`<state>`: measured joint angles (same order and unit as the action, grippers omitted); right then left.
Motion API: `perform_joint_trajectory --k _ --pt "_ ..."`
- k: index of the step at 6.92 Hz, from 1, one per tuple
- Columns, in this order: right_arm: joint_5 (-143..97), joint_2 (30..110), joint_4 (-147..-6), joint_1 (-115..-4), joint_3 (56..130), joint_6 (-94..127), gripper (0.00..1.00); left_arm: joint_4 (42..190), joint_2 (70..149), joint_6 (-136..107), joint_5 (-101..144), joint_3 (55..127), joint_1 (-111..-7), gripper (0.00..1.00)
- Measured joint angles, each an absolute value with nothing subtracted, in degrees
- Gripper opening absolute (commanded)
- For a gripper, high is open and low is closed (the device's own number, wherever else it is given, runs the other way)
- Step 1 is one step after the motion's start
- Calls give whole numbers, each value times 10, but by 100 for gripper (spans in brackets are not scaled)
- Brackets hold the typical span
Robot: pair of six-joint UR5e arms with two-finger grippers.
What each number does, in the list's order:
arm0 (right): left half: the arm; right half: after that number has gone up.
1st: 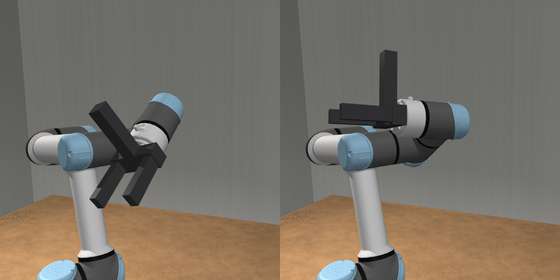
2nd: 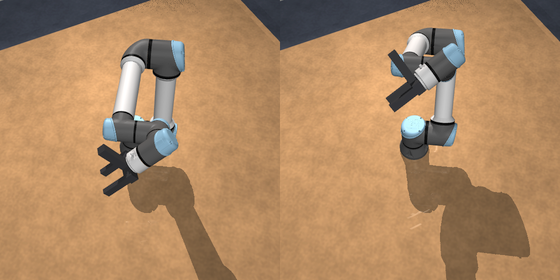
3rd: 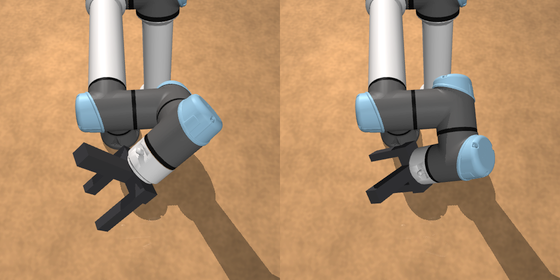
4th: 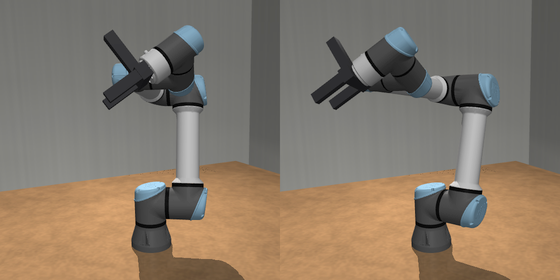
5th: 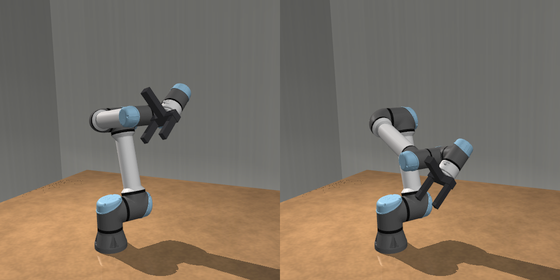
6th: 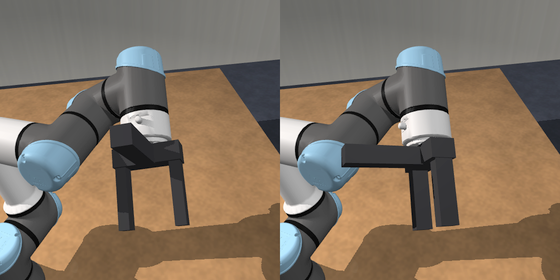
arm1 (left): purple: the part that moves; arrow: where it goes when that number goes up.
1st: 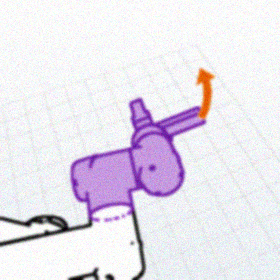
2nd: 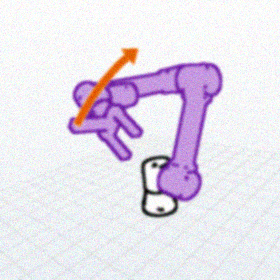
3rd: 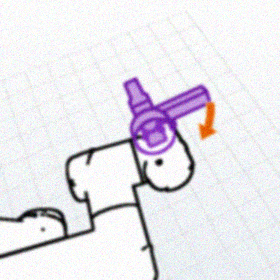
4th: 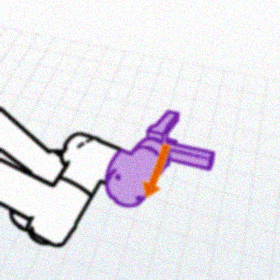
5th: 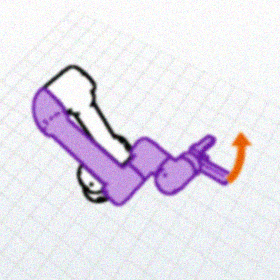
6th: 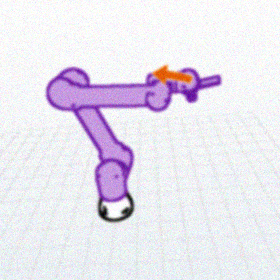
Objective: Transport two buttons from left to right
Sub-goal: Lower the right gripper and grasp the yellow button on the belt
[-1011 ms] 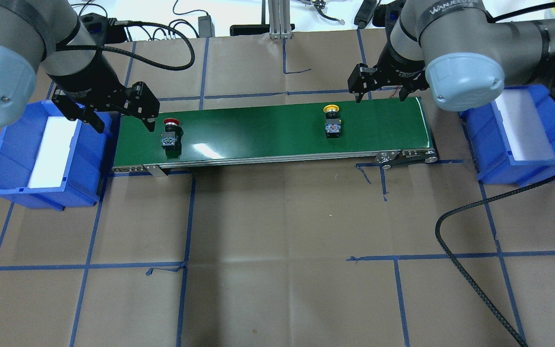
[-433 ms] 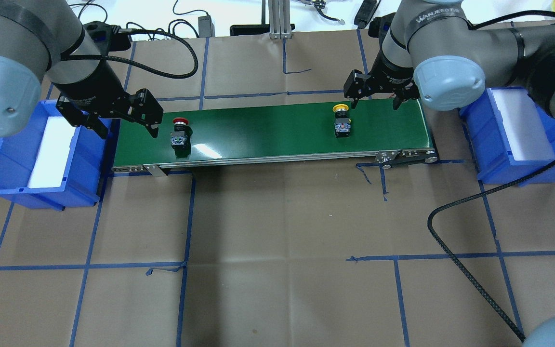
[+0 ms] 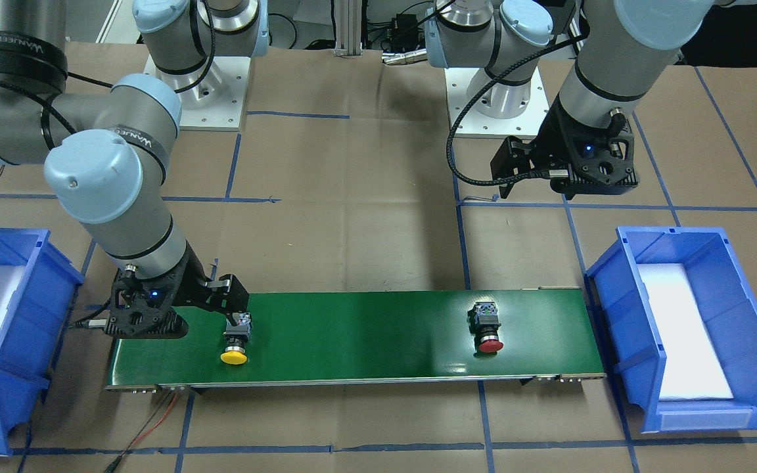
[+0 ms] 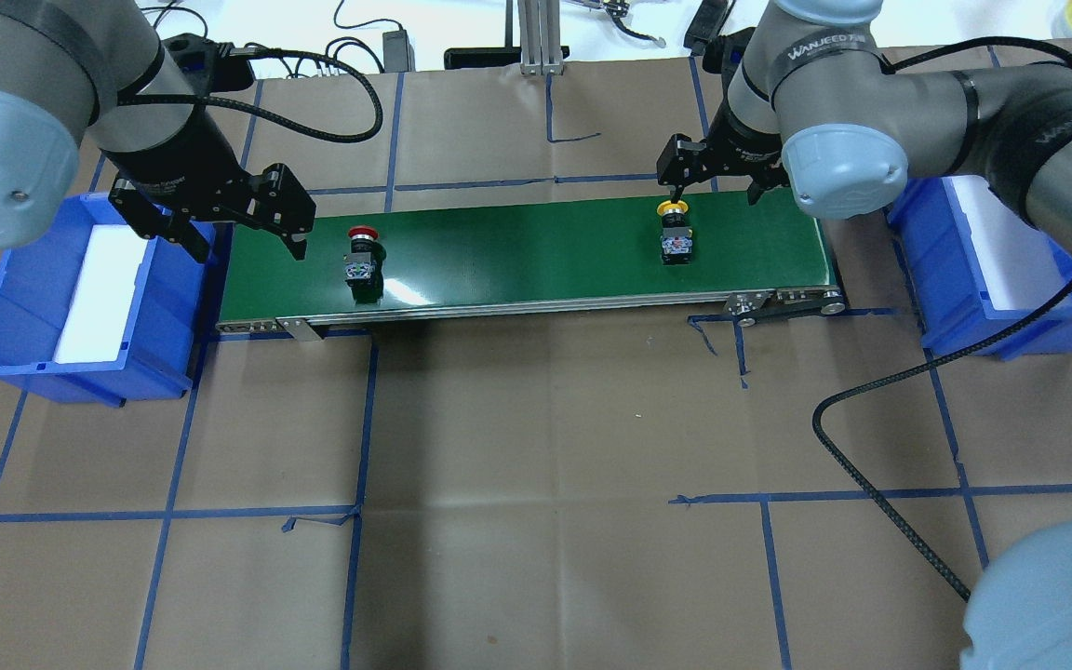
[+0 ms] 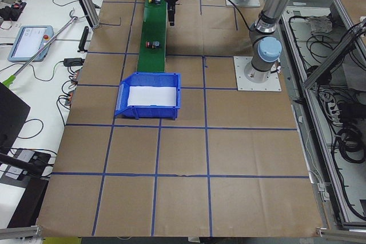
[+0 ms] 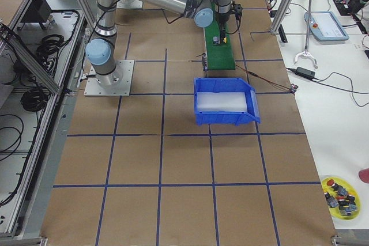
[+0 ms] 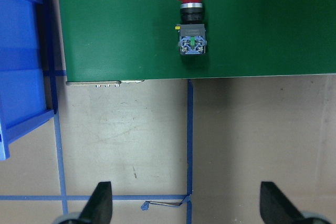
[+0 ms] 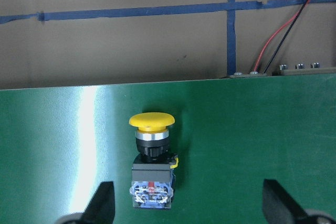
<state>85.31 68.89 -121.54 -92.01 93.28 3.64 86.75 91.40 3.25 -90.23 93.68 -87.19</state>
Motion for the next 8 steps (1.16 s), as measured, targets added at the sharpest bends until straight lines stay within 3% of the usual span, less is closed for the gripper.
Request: perform_joint_trajectory --k 4,5,7,8 --pt "857 648 -1222 -920 932 39 100 867 916 33 -901 935 -872 100" --pt "857 643 -1222 -920 932 40 84 867 916 33 -901 935 -872 100" --pt "860 635 -1222 -919 931 36 26 867 917 33 -901 935 -872 100" --pt "862 635 -1221 -919 931 35 10 867 917 33 -901 936 -872 100"
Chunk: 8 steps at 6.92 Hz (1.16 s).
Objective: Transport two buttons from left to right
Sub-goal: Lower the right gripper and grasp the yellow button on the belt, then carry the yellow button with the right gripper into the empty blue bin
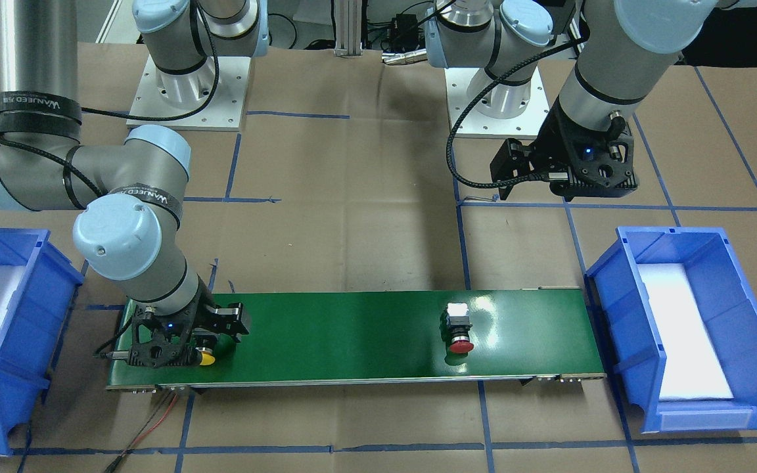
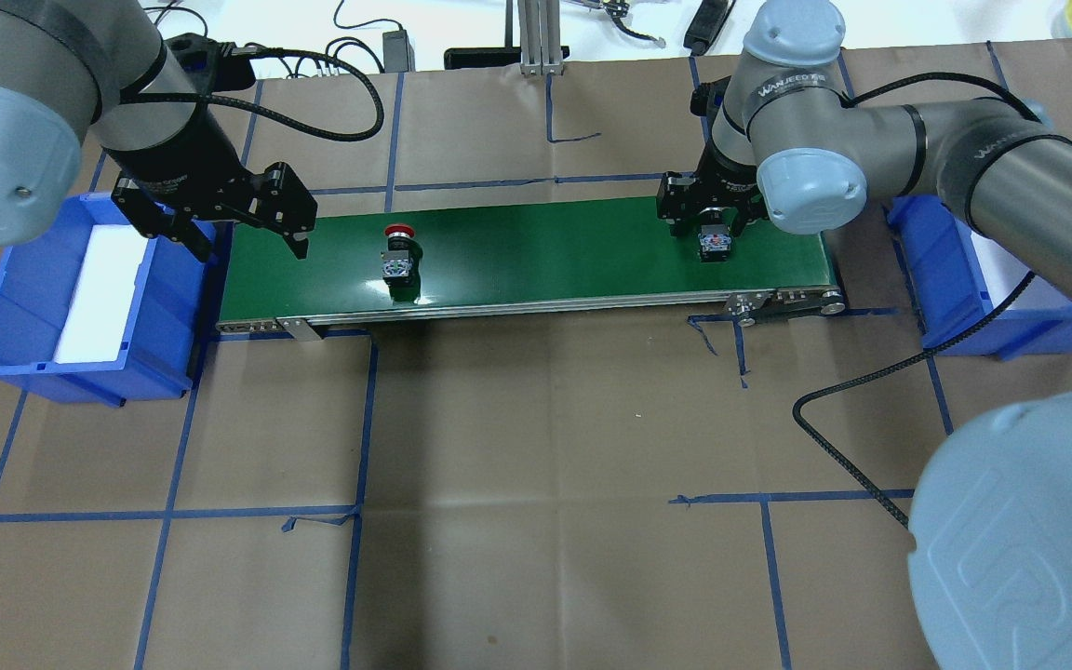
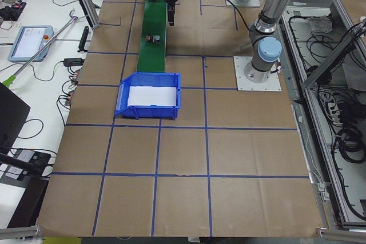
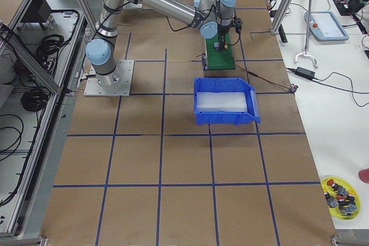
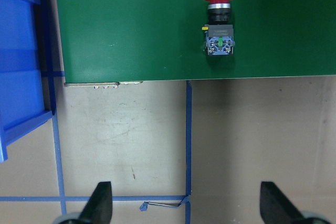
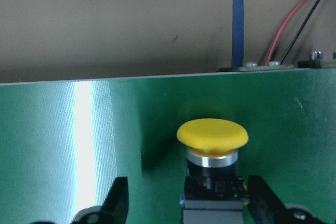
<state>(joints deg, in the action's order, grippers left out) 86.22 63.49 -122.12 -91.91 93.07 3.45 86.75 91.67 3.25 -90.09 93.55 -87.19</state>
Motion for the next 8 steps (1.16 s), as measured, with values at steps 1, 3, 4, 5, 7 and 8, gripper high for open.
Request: perform_joint_trajectory --k 1,3,4,5,7,8 --pt "867 636 -1219 -919 930 34 7 867 917 33 -901 936 -872 100" --pt "907 649 -1203 -915 921 27 5 868 916 33 -901 936 -872 100" --pt "920 664 -1171 -907 896 9 5 868 916 33 -901 936 -872 100" --pt "926 678 -1131 -891 863 -20 5 868 916 33 -901 936 -872 100" --pt "923 703 -1054 -830 816 -56 5 868 916 33 -901 937 -872 100" --pt "922 715 -1037 -787 811 -88 4 868 916 33 -901 937 -872 100"
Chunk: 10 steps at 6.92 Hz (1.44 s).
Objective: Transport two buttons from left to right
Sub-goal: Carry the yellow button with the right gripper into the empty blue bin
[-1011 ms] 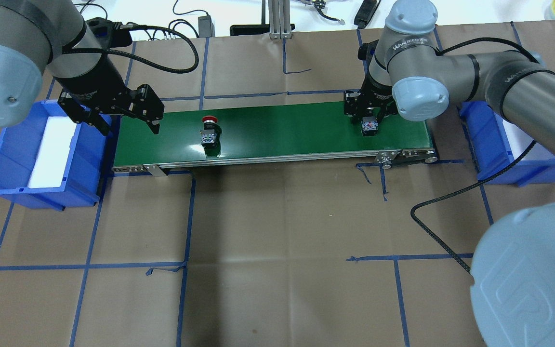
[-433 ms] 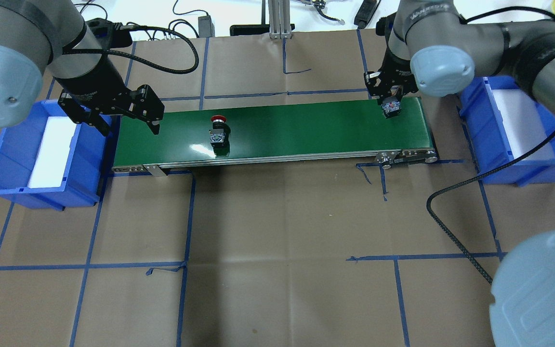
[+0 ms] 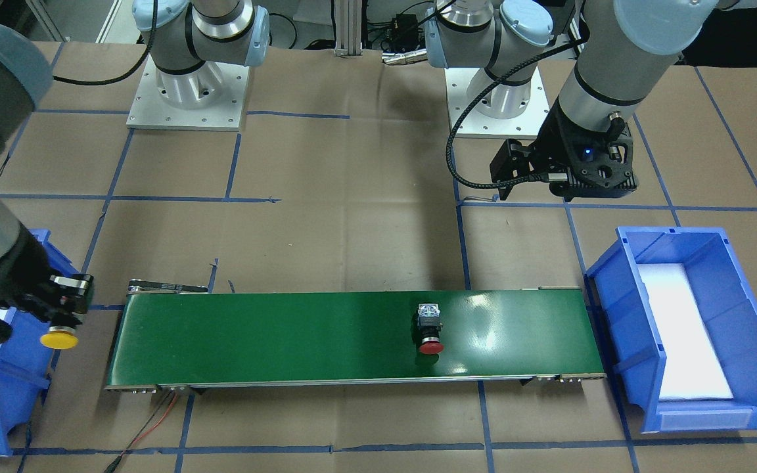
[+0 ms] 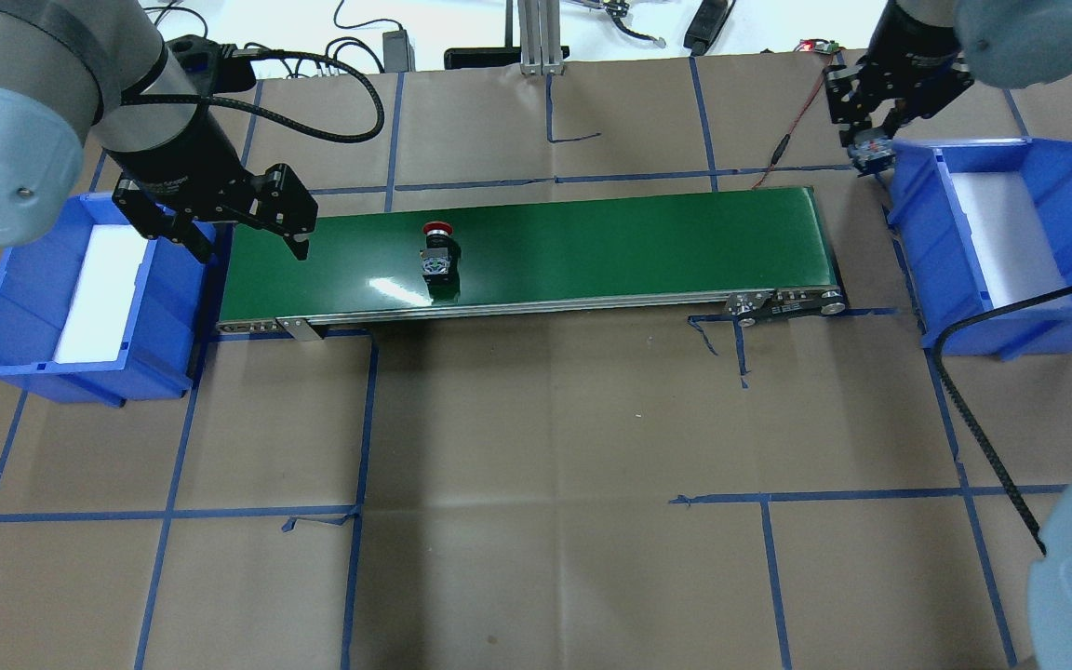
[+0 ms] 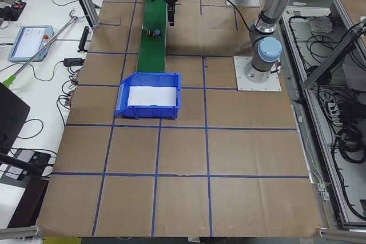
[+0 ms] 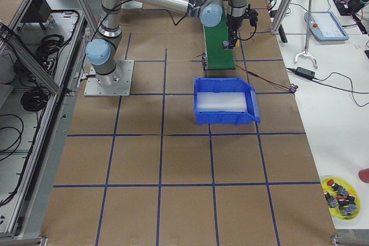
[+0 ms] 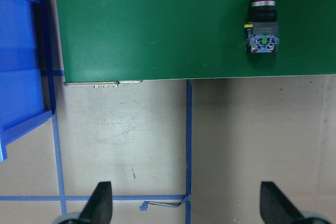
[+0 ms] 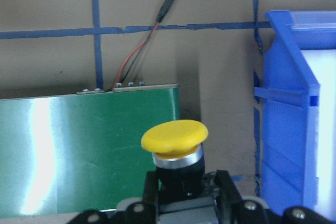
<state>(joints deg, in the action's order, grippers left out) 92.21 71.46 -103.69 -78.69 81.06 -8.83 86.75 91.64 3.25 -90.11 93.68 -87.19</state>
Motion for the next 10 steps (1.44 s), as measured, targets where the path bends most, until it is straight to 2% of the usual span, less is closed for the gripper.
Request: perform_joint_trajectory --k 3,6,10 --pt "917 714 -1037 -657 816 -253 3 867 917 33 -901 937 -872 100" --pt "880 709 -1145 -596 911 -333 3 867 917 32 -901 937 -872 100" --pt "884 694 -1280 -579 1022 -351 4 867 917 29 -900 938 -872 100"
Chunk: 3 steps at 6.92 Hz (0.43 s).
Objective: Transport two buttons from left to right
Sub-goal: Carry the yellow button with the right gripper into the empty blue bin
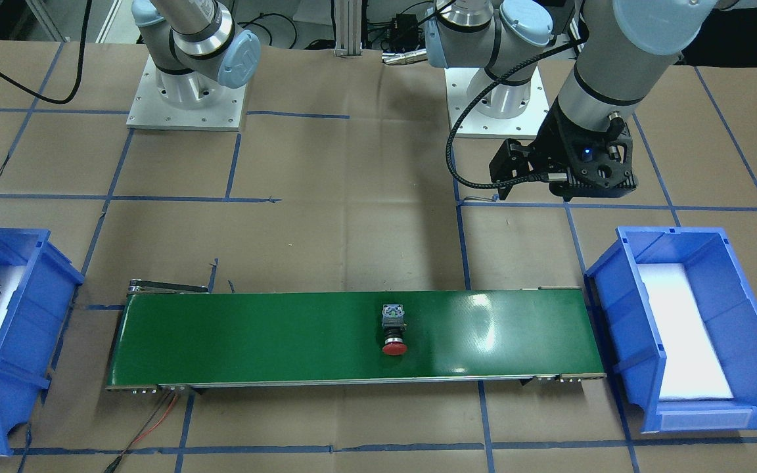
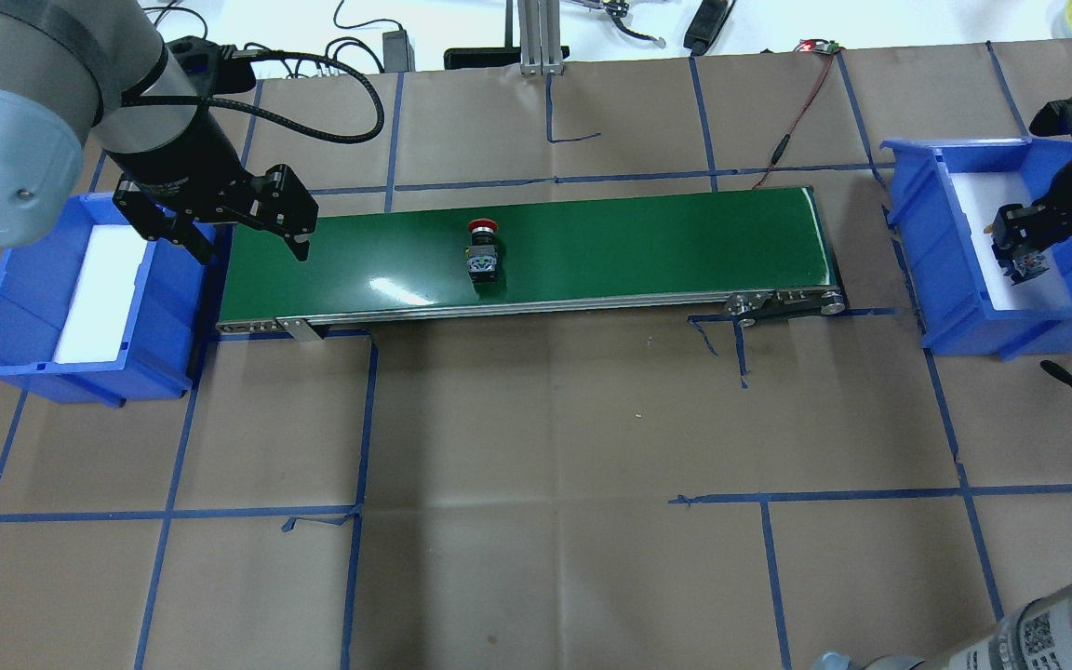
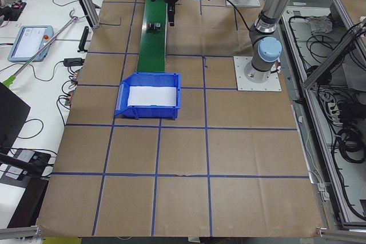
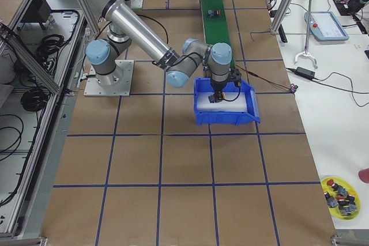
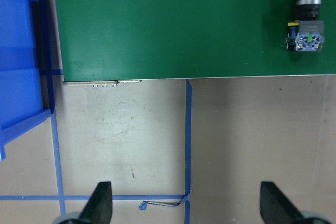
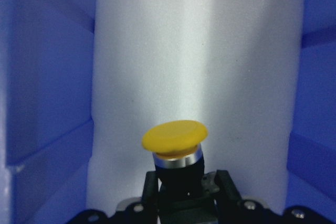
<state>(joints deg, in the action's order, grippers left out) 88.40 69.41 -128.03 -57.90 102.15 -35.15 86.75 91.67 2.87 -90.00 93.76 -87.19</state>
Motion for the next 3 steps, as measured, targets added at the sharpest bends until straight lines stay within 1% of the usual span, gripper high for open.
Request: perform_joint_trajectory --k 2,3 --pt "886 685 -1295 -572 1036 -352 6 867 917 27 -899 937 -872 100" --pt "887 682 -1297 -572 1041 -350 20 867 917 27 -899 937 -872 100"
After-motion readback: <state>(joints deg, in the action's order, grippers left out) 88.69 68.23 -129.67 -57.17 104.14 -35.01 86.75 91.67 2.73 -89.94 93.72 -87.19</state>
